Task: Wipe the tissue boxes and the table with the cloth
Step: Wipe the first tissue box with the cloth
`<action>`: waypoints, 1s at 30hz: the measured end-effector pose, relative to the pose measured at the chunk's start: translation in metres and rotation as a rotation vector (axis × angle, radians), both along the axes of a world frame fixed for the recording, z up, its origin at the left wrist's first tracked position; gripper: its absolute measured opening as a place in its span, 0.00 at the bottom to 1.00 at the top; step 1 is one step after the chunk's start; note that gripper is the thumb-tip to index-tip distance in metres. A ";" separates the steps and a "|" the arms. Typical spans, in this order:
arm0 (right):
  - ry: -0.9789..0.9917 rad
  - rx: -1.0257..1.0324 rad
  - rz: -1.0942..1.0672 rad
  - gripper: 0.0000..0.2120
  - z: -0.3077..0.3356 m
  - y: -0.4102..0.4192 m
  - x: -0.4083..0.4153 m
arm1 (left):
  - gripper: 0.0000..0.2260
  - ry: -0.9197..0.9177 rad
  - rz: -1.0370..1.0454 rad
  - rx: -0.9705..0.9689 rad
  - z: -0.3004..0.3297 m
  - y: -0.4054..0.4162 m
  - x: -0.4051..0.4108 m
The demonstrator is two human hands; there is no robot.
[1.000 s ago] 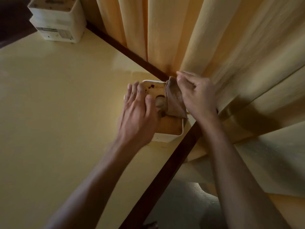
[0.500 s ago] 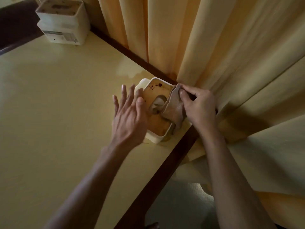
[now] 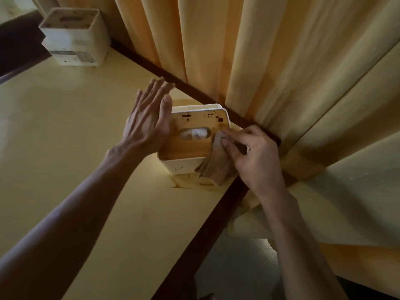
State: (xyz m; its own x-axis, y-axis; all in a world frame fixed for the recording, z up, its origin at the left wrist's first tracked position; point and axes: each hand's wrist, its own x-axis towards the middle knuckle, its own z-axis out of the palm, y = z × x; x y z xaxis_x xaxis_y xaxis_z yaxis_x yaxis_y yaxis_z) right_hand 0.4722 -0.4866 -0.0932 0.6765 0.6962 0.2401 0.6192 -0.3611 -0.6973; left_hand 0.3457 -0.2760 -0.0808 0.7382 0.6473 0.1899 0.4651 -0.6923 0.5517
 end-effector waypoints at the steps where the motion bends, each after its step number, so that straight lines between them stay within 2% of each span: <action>1: -0.064 -0.013 -0.024 0.19 0.000 0.002 0.001 | 0.27 -0.004 0.031 -0.008 0.003 -0.005 0.001; 3: -0.203 -0.024 -0.064 0.18 0.000 0.008 0.001 | 0.28 0.023 0.047 -0.021 0.009 -0.021 0.004; 5: -0.317 -0.034 -0.052 0.13 0.001 0.011 -0.003 | 0.27 0.072 0.022 -0.019 0.012 -0.038 0.009; 7: -0.369 -0.021 -0.008 0.16 -0.002 0.010 -0.011 | 0.24 0.101 0.025 0.031 0.010 -0.054 0.016; 11: -0.324 -0.001 0.062 0.18 -0.008 -0.003 -0.036 | 0.22 0.095 0.114 0.136 0.000 -0.070 0.024; 17: -0.281 -0.217 0.081 0.29 -0.024 -0.010 -0.060 | 0.23 0.042 0.163 0.200 -0.011 -0.067 0.026; 24: -0.308 -0.321 0.077 0.30 -0.013 -0.012 -0.069 | 0.22 0.035 0.120 0.175 -0.012 -0.054 0.027; 30: -0.236 -0.273 0.049 0.29 -0.010 -0.009 -0.066 | 0.21 0.000 0.126 0.163 -0.014 -0.054 0.029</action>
